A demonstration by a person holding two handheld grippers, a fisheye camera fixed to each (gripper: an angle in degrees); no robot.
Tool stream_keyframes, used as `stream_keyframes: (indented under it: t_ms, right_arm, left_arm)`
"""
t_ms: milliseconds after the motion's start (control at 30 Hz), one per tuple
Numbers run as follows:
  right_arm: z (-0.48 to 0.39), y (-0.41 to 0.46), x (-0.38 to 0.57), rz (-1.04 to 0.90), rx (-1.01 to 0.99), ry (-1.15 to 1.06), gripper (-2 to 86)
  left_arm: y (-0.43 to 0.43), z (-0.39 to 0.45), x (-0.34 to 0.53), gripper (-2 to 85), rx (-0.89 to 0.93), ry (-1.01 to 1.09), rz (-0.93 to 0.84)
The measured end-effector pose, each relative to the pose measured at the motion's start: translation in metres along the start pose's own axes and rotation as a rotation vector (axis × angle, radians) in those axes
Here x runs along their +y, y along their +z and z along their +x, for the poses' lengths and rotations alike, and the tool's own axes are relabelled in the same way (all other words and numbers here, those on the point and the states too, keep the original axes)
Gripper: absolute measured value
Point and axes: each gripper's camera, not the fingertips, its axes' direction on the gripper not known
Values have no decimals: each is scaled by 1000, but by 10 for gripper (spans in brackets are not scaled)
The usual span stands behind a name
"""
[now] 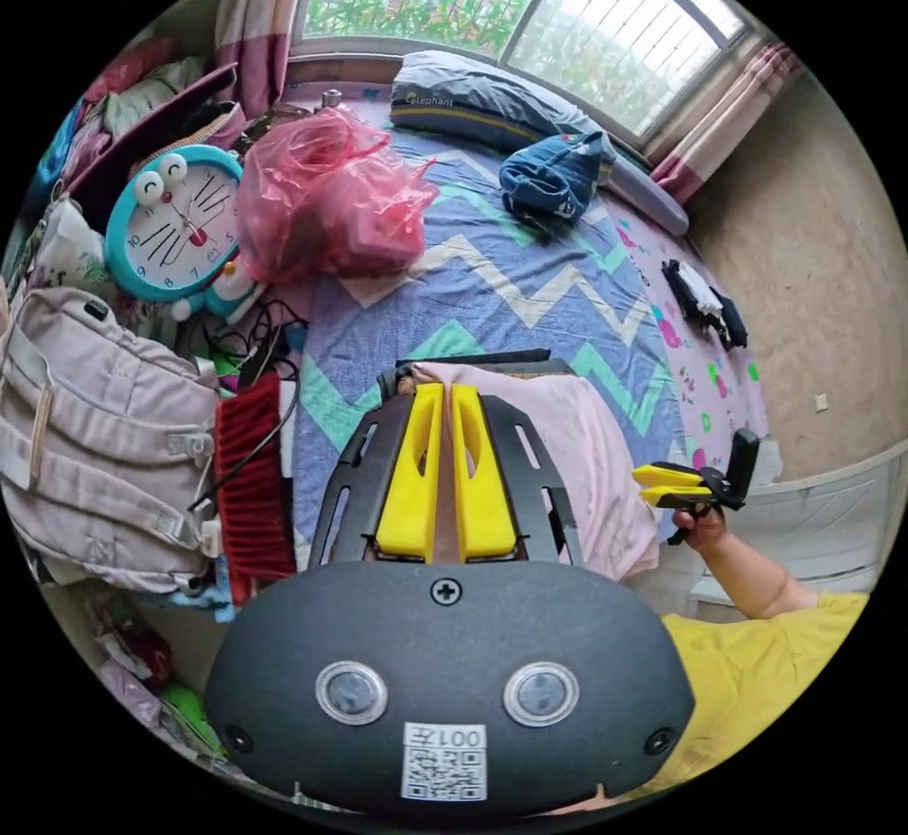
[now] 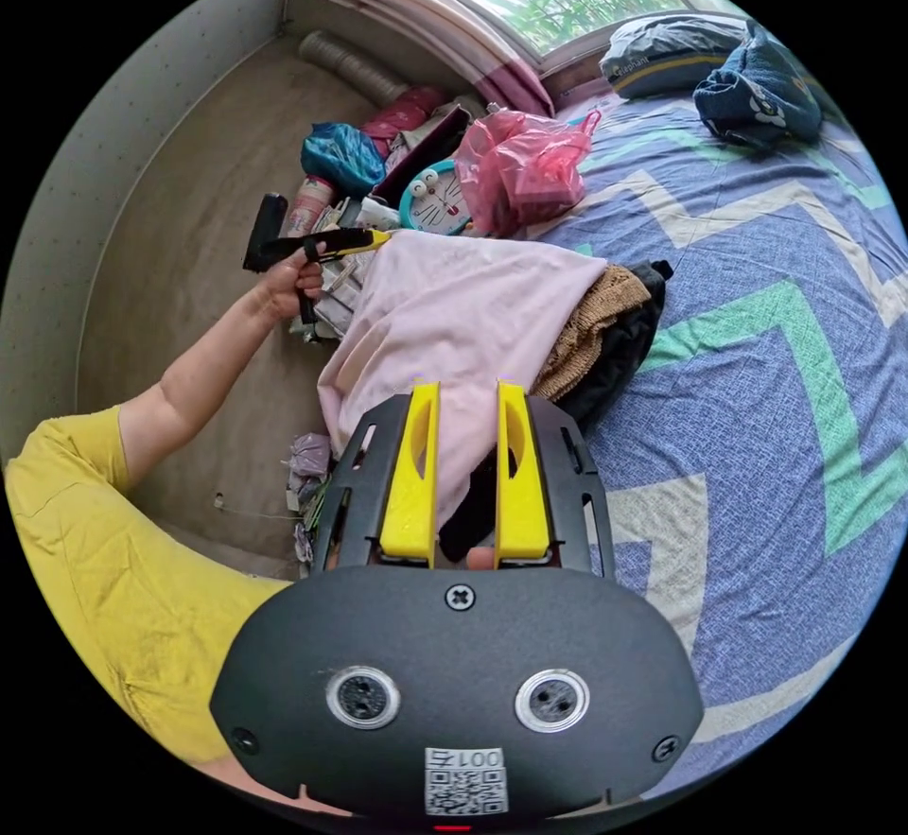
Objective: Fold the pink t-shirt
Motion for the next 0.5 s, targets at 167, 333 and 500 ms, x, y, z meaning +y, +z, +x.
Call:
stream_keyframes:
  t_ms: [167, 333, 500]
  right_arm:
    - [-26, -11, 12, 1, 17, -17, 78]
    - [-58, -69, 57, 133, -23, -79, 68]
    - [-77, -148, 148, 238, 69, -4, 41]
  left_arm:
    - [76, -35, -11, -9, 63, -129, -194]
    - [87, -53, 29, -12, 165, -234, 20]
    - [48, -23, 71, -13, -28, -84, 286]
